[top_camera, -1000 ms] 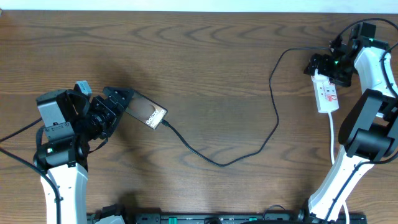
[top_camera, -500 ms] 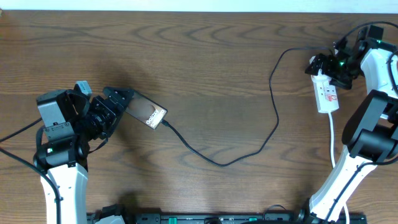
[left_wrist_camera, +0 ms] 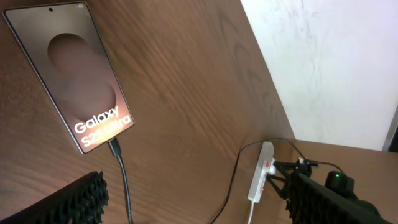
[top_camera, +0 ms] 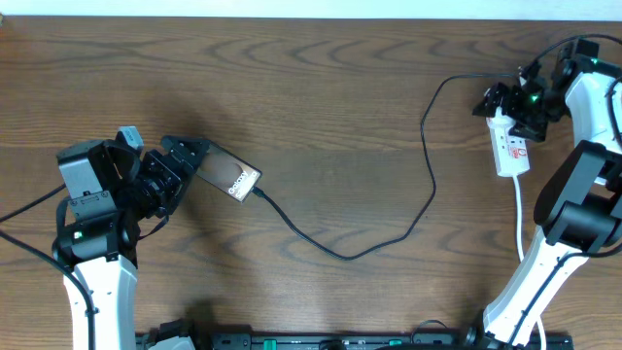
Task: Plug charger to phone and switch on socket
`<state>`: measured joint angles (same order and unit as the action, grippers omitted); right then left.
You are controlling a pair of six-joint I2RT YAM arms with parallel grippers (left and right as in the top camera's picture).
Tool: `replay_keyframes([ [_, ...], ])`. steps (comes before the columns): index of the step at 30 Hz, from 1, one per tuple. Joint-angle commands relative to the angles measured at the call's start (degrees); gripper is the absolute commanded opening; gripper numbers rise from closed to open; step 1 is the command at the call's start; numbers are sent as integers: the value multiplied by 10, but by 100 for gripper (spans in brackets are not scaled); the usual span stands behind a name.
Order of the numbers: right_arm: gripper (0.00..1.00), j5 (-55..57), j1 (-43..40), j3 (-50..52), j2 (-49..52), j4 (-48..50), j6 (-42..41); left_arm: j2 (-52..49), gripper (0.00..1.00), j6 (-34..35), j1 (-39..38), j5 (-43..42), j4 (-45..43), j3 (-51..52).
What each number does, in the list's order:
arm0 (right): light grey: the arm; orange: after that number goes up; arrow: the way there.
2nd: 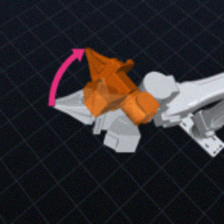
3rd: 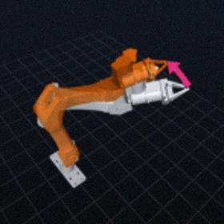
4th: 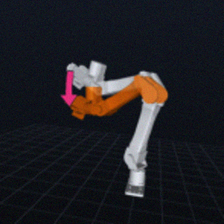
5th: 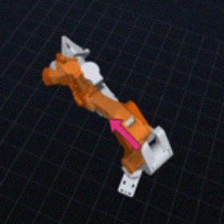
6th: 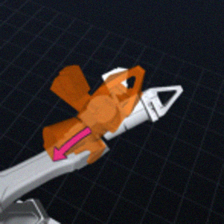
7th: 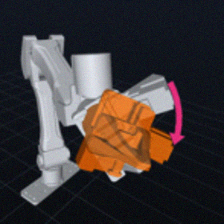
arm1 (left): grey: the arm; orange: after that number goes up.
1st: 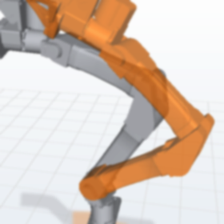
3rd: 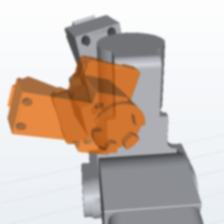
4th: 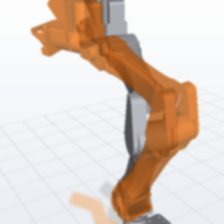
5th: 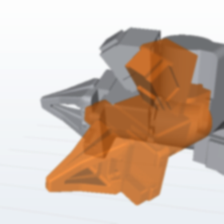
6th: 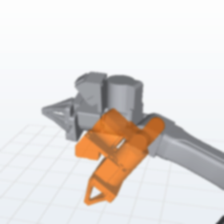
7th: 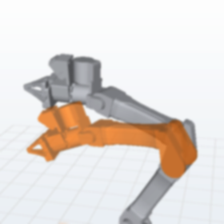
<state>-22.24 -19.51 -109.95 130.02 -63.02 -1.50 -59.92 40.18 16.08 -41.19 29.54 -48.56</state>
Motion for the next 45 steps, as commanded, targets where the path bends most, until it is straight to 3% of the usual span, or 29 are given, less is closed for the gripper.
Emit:
replay_keyframes([
  [1,99,39,-2,-44,-20,-15,-1,-3,91,-12,2,7,0,-11],
  [11,99,80,-21,-82,-144,-52,-2,-2,91,-12,2,7,-1,-11],
  [22,99,128,-19,-82,-389,-109,-4,26,91,-63,2,8,8,-39],
  [29,99,146,-19,-82,-496,-176,-6,40,91,-126,2,149,164,-145],
  [34,99,146,-19,-82,-530,-234,-6,45,91,-167,2,218,254,-215],
  [45,99,146,-19,-81,-536,-291,-6,82,91,-172,2,233,262,-226],
])
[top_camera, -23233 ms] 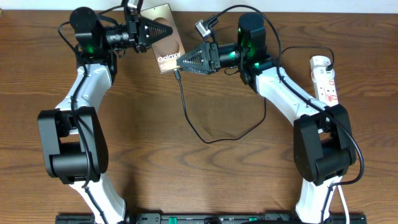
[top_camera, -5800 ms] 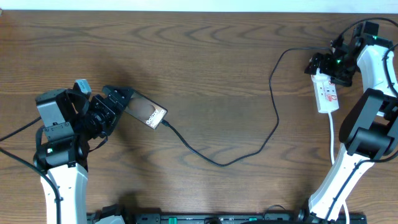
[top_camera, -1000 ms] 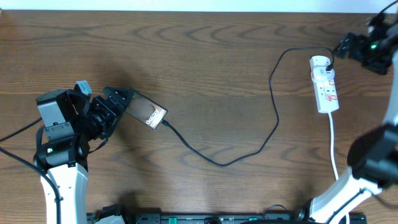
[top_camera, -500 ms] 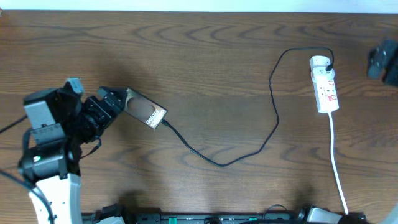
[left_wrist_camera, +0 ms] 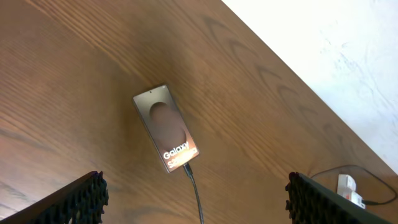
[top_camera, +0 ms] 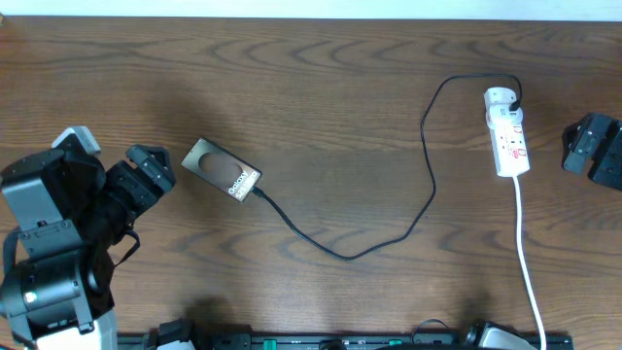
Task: Plug charger to phone and switch on socket
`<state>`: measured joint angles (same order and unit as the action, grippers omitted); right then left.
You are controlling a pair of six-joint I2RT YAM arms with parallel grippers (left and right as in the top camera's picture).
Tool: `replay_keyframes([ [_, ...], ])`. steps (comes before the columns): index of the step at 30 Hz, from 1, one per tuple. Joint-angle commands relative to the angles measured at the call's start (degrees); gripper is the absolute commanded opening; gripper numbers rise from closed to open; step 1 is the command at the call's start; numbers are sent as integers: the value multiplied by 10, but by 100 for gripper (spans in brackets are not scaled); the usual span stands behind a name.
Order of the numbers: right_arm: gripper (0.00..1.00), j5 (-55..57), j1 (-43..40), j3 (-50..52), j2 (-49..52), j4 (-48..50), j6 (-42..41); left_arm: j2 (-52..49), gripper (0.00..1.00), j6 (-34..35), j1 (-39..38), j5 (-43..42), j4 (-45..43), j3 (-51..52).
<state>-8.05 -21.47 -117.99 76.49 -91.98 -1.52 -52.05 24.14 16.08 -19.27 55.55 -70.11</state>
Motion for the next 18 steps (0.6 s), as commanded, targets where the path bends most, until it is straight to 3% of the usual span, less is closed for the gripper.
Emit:
replay_keyframes([
  [1,99,4,1,-1,-1,-2,-6,3,91,-12,2,14,2,-10],
  [18,99,4,1,-1,-1,-2,-6,1,91,-12,2,14,1,-10],
])
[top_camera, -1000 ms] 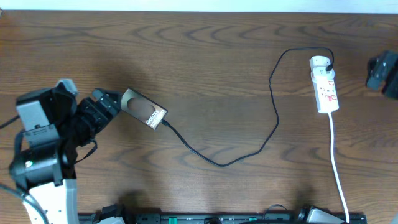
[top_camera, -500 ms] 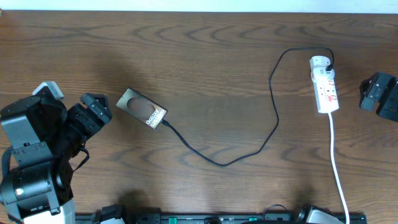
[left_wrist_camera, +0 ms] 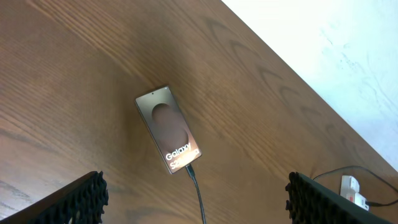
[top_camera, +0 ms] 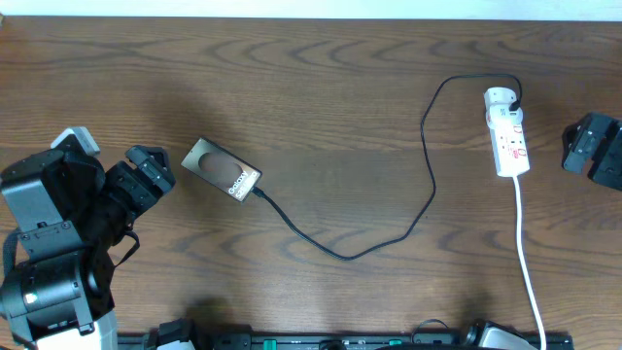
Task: Plug charger to phone and switch on socket
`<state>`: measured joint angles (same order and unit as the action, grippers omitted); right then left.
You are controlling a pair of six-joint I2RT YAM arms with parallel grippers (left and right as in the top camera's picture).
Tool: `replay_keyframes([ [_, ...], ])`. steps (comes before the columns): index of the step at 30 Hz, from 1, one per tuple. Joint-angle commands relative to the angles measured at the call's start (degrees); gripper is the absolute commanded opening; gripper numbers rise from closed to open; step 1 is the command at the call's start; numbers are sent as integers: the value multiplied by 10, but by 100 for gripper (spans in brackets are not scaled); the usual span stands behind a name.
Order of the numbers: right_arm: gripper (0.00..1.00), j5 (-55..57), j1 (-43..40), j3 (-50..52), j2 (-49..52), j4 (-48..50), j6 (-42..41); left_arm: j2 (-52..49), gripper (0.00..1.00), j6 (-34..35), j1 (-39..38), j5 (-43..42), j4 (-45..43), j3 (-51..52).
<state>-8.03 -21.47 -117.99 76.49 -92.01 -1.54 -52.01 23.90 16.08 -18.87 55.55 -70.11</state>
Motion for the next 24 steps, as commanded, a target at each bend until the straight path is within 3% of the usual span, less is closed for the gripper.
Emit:
replay_keyframes([
  [1,99,4,1,-1,-1,-2,-6,0,91,-10,2,10,1,-10],
  [18,99,4,1,-1,-1,-2,-6,5,91,-10,-3,21,25,-10],
  [24,99,4,1,-1,-1,-2,-6,68,91,-10,-37,81,65,10],
])
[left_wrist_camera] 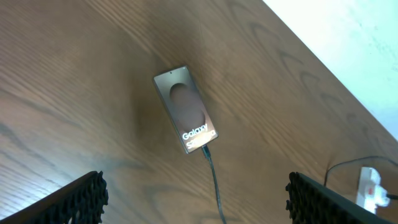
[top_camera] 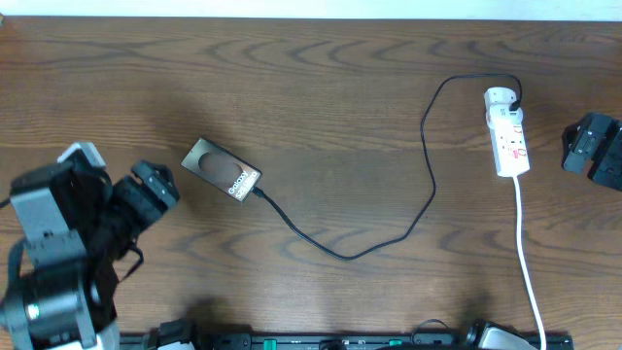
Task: Plug charger to phone and switch on socket
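Note:
The phone [top_camera: 222, 169] lies flat left of the table's middle, its screen [left_wrist_camera: 186, 117] lit with "Galaxy" lettering. A black cable [top_camera: 342, 255] is plugged into its lower end and loops right to a charger [top_camera: 501, 97] seated in the top of the white power strip [top_camera: 509, 136]. My left gripper [top_camera: 157, 184] hangs open to the left of the phone, apart from it, nothing between its fingers [left_wrist_camera: 74, 200]. My right gripper [top_camera: 591, 148] sits at the right edge, beside the strip and clear of it; its jaws are not readable.
The strip's white lead [top_camera: 530, 262] runs down to the front edge at the right. A dark rail [top_camera: 321, 341] lies along the front edge. A pale wall [left_wrist_camera: 354, 43] lies past the table's far edge.
My left arm has shifted a little, so the phone sits slightly further right in the wrist view. Phone, cable, strip and right gripper have not moved.
At first my left gripper stood open close over the phone's upper end and my right gripper was at the top of the power strip. Later both had drawn back, left gripper left of the phone, right gripper at the right edge, and they remain there.

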`<state>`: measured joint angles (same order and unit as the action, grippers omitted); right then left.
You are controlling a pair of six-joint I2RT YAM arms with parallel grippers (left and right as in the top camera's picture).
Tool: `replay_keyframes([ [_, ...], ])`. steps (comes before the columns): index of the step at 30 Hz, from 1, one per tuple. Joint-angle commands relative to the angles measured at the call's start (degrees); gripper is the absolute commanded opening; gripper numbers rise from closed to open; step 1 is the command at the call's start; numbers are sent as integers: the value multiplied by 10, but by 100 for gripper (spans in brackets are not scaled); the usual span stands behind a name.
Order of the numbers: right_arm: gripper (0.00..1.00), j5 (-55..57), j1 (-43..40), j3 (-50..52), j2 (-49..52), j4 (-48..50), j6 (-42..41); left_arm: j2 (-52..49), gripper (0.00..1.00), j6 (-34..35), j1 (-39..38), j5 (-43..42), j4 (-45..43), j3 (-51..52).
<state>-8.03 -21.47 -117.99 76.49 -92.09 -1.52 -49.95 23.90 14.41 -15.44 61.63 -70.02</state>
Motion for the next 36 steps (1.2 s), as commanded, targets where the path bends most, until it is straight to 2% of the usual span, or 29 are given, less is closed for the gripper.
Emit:
replay_keyframes([
  [1,99,4,1,-1,-1,-1,-6,61,91,-10,-26,55,5,17],
  [5,99,4,1,-1,-1,-1,-6,134,91,-10,-42,89,-4,65],
  [9,99,4,1,-1,-1,-1,-6,218,91,-9,-46,91,-96,144],
  [18,99,4,1,-1,-1,-1,-6,415,91,-9,-46,91,-490,419],
  [26,99,4,1,-1,-1,-1,-6,475,91,-9,-45,91,-833,622],
  [28,99,4,1,-1,-1,-1,-6,487,92,-9,-45,91,-885,663],
  [31,99,4,1,-1,-1,-1,-6,499,91,-9,-45,91,-915,698],
  [36,99,4,1,-1,-1,-1,-6,499,91,-10,-45,91,-863,698],
])
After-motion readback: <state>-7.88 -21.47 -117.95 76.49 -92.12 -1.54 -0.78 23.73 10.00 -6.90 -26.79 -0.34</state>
